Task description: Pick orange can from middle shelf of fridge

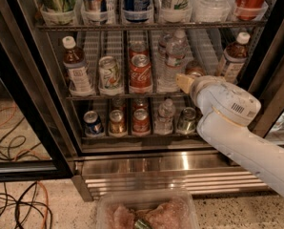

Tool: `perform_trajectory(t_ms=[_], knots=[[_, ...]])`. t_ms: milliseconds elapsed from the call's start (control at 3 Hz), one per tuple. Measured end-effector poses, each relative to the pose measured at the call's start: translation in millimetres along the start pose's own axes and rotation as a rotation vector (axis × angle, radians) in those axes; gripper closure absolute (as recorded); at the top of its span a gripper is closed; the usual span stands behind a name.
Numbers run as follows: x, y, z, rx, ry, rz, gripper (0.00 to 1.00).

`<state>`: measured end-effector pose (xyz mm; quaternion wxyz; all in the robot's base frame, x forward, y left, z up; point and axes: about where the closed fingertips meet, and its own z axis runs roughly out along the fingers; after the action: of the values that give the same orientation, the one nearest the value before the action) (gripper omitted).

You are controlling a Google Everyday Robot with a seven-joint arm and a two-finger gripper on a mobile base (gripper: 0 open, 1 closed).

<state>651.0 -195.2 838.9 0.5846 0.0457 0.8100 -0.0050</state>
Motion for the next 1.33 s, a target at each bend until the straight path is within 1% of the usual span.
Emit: perform_trajectory(t_ms=[333, 667, 1333], knots=[[-2, -7, 1, 0.014, 0.001, 0.006, 0.18], [-2, -8, 4, 0.018, 0.005, 0.018, 0.18], [-3, 7, 13, -0.002, 0.015, 0.042, 0.18]])
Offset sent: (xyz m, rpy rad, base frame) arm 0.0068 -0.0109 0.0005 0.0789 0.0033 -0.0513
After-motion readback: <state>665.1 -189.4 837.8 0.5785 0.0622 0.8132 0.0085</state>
